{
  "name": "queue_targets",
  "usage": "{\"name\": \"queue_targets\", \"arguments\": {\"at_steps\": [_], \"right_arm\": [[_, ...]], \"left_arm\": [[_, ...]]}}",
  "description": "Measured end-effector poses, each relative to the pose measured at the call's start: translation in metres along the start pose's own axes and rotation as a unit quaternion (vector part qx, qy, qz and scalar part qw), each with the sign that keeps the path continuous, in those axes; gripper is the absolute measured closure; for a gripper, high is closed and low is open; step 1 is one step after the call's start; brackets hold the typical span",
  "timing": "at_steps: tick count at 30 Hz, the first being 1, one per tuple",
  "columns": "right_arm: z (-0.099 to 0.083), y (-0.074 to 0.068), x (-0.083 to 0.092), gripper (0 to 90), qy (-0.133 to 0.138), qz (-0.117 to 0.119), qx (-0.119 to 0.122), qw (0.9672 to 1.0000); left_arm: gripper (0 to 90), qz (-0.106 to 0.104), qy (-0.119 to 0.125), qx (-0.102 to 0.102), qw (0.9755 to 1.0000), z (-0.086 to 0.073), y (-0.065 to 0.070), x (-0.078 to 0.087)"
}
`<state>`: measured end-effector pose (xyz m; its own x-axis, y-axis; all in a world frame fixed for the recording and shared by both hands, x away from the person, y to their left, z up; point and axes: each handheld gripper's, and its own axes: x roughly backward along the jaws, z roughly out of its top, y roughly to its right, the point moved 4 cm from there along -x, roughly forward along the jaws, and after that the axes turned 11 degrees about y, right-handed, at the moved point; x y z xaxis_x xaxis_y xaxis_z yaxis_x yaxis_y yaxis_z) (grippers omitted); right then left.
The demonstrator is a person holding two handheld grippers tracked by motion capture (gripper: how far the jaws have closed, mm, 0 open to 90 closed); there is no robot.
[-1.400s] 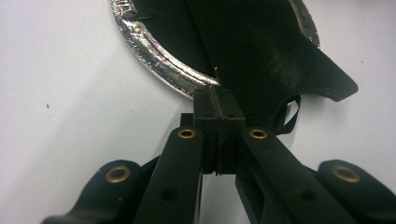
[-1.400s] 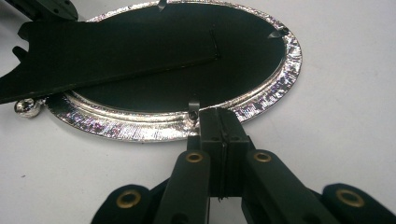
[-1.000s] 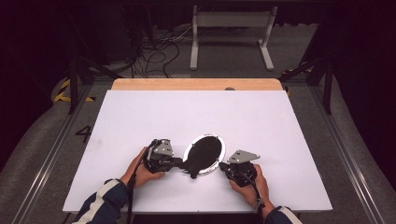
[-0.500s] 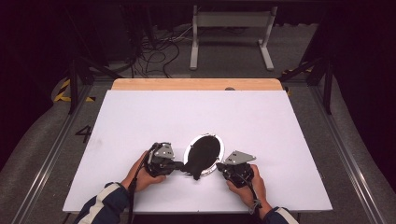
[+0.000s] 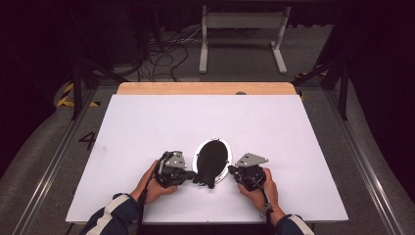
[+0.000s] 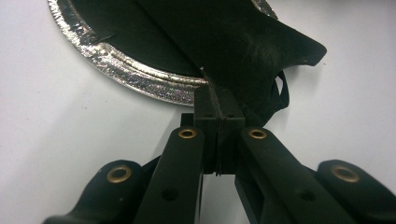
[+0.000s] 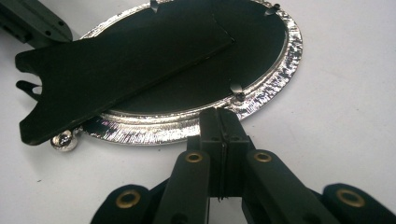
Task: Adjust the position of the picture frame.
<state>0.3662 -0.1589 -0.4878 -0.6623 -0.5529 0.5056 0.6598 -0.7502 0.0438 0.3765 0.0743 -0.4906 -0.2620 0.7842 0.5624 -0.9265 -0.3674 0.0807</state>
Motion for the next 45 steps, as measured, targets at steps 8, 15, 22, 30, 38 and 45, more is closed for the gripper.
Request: {"name": "queue_targets", "arguments": {"at_steps": [8,15,22,30,38,45], "right_arm": [[0.000,0.010,-0.001,90.0,0.001,-0.011,-0.004,0.9999],[0.001,0.015,-0.002,90.0,-0.001,-0.008,0.000,1.0000],[0.000,0.017,-0.001,90.0,-0.001,-0.016,0.004,0.9999],[0.000,0.017,0.000,90.0,0.000,-0.015,0.005,0.9999],[-0.001,0.017,0.000,90.0,0.000,-0.014,0.005,0.9999],[-0.001,0.018,0.001,90.0,-0.001,-0.010,0.004,0.9999]], "left_arm": [[90.0,-0.005,0.000,-0.010,0.9999,0.004,0.006,-0.007],[90.0,-0.004,0.001,-0.015,0.9999,0.006,0.009,-0.010],[89.9,-0.005,-0.001,-0.025,0.9997,0.009,0.011,-0.014],[89.9,-0.005,-0.002,-0.026,0.9997,0.009,0.012,-0.014],[89.8,-0.011,-0.005,-0.037,0.9992,0.010,0.010,-0.014],[86.9,-0.004,-0.010,-0.050,0.9987,0.010,0.009,-0.013]]}}
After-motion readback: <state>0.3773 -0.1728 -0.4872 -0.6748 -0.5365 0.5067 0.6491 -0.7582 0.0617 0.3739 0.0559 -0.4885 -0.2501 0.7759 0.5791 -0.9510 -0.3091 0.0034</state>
